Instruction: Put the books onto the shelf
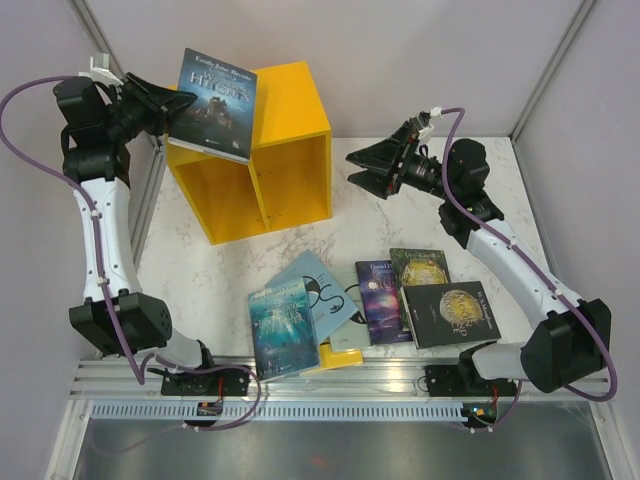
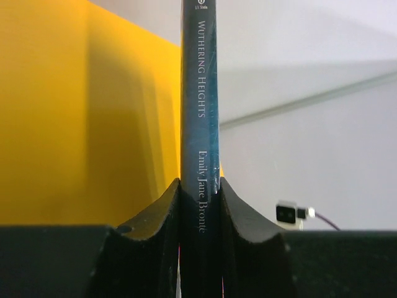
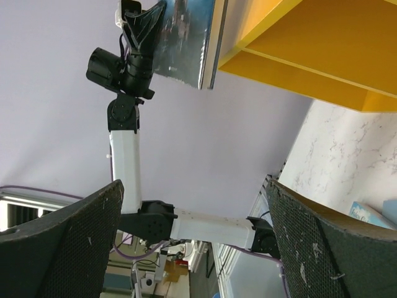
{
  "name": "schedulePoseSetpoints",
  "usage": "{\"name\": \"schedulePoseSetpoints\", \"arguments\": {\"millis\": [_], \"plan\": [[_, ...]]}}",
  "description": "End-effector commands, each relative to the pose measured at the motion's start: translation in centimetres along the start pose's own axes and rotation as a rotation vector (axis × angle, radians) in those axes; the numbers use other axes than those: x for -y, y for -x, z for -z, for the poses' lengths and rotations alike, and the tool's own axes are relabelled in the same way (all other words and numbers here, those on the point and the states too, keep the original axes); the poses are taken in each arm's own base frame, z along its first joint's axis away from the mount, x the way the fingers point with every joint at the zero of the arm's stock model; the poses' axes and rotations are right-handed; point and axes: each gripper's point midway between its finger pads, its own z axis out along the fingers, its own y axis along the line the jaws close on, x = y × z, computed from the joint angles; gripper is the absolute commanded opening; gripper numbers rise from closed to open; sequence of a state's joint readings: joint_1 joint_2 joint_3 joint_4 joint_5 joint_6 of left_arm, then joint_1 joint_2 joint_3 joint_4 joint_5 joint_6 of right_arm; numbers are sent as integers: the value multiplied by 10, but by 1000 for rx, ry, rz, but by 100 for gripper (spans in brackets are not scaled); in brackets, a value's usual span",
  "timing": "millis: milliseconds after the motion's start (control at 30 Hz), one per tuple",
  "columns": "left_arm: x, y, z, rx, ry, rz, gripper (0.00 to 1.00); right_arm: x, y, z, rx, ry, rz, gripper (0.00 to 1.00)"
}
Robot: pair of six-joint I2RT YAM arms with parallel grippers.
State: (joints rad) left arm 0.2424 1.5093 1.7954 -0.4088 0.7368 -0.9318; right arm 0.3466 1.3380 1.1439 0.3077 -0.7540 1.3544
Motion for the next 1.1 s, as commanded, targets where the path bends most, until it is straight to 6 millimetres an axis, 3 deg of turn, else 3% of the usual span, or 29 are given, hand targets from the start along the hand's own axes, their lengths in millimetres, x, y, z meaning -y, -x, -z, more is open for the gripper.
{"name": "schedulePoseSetpoints", "arguments": {"millis": [0,200,400,633,767,800,900,1067], "plan": [[35,43,9,165,-56,-38,2,-8,-2,3,-11,16,45,98],[-2,50,-10,175,41,11,2,3,-2,0,-15,-7,35,98],[-39,49,-11,197,174,8,2,14,-2,-2,-23,-26,29,98],[-64,44,-6,207,276,-12,7,24,-3,-3,-29,-43,21,98],[-74,42,-2,207,325,-41,40,28,-4,-3,-31,-50,16,98],[-75,43,-1,212,335,-44,59,31,-5,-3,-33,-56,13,98],[-77,45,6,231,371,-71,83,34,-6,-3,-34,-62,9,98],[-75,48,24,248,398,-90,95,37,-8,0,-35,-78,19,98]]}}
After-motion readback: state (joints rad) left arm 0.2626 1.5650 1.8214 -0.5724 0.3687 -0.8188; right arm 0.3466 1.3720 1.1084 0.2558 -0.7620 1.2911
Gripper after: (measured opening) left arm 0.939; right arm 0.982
